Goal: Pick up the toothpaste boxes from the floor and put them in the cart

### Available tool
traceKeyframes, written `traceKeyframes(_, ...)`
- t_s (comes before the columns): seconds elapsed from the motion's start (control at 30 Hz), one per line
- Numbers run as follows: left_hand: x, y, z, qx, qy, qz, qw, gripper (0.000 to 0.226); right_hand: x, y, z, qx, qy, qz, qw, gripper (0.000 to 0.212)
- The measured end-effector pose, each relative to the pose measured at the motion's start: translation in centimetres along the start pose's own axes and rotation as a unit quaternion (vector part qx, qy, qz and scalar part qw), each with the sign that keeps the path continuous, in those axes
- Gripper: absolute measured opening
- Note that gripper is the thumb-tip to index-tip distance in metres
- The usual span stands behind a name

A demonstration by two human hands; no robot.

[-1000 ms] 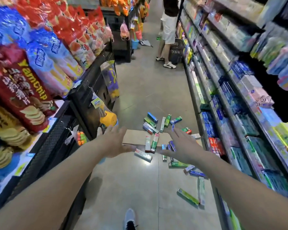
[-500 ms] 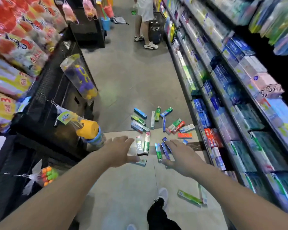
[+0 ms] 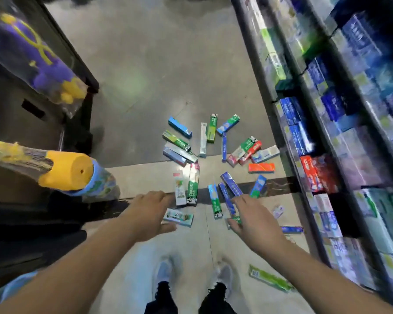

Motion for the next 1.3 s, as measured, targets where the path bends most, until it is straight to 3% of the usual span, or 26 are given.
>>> traceKeyframes(0.33, 7.0, 17.0, 21.2, 0.079, 0.053, 0.014, 0.995, 0.085, -6.0, 15.9, 26.2, 0.043, 0.083, 0.164, 0.982, 0.046)
traceKeyframes(0.57, 10.5, 25.8, 27.9, 0.062, 0.076, 0.042, 0.994, 0.075, -10.2, 24.3, 37.3, 0.02, 0.095, 0.22, 0.971, 0.045)
traceKeyframes(0.7, 11.8, 29.2, 30.0, 0.053, 0.079, 0.054, 0.994, 0.073, -11.3, 27.7, 40.6, 0.001, 0.105, 0.236, 0.966, 0.053)
traceKeyframes(1.0, 13.3, 29.8, 31.8, 0.044, 0.089, 0.082, 0.992, 0.08, -11.5, 30.1, 43.8, 0.039, 0.013, 0.264, 0.964, 0.085)
traceKeyframes(1.13, 13.9, 29.1, 32.2, 0.036, 0.094, 0.092, 0.991, 0.081, -11.9, 30.2, 43.3, 0.051, -0.005, 0.266, 0.963, 0.047)
traceKeyframes(1.23, 14.5, 29.1, 32.8, 0.025, 0.094, 0.097, 0.99, 0.081, -12.2, 30.0, 41.2, 0.099, 0.086, 0.26, 0.957, 0.049)
traceKeyframes(1.3, 14.3, 29.5, 33.5, 0.013, 0.087, 0.102, 0.991, 0.079, -12.4, 29.7, 39.0, 0.088, 0.132, 0.252, 0.955, 0.049)
Point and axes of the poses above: each hand's wrist, its own y-axis towards the middle knuckle, its own z-axis out of the palm, x = y × z, the point moved 2 cm from there along y, towards the middle knuckle, and after that the axes turned 1 degree about z, right-handed, at the moved point
